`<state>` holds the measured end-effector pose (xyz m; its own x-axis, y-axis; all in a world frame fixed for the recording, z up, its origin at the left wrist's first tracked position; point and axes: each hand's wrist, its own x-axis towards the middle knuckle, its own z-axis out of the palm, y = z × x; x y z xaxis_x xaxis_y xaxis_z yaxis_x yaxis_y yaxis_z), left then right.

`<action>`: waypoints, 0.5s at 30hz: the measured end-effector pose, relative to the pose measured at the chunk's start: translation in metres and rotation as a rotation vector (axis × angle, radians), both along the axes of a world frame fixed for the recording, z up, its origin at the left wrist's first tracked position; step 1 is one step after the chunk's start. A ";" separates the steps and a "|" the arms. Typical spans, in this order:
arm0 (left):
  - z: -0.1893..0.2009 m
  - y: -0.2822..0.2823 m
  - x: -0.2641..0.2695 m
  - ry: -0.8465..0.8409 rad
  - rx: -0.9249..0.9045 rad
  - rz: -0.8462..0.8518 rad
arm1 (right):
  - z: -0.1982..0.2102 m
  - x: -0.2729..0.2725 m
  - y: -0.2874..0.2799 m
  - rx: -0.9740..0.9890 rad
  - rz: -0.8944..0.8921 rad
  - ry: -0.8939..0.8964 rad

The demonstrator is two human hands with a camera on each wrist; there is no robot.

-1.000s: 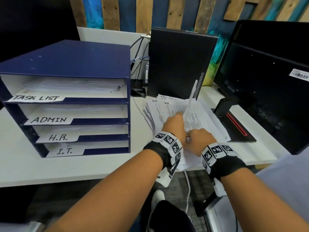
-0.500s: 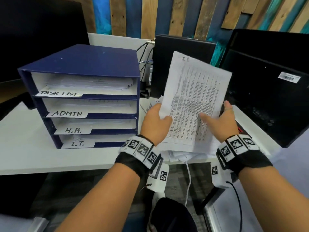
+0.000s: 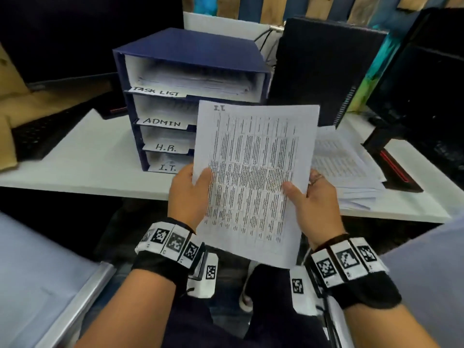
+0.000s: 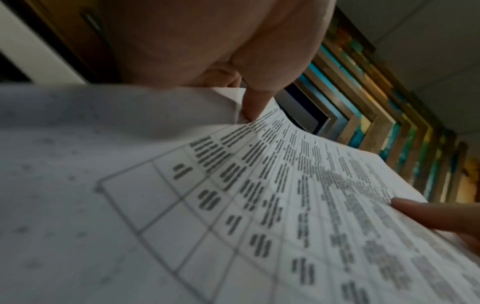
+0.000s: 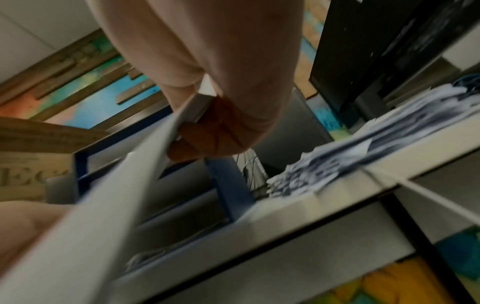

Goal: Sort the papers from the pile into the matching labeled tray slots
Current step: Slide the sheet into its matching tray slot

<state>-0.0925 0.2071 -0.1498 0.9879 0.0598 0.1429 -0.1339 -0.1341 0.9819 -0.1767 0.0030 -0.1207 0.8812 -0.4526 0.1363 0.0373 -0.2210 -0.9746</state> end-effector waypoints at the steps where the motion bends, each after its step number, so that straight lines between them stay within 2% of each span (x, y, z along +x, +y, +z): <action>1: -0.007 0.011 -0.002 0.006 0.040 0.023 | -0.009 -0.001 0.012 0.006 0.022 0.028; 5: -0.035 0.052 -0.007 0.164 0.267 0.075 | -0.048 0.009 0.051 0.004 0.116 0.194; 8: -0.047 0.078 -0.012 0.322 0.362 0.075 | -0.064 0.016 0.069 0.012 0.175 0.290; 11: -0.045 0.094 -0.011 0.389 0.366 0.061 | -0.068 0.018 0.077 0.041 0.199 0.337; 15: -0.032 0.105 0.004 0.390 0.330 0.127 | -0.072 0.020 0.078 0.137 0.182 0.411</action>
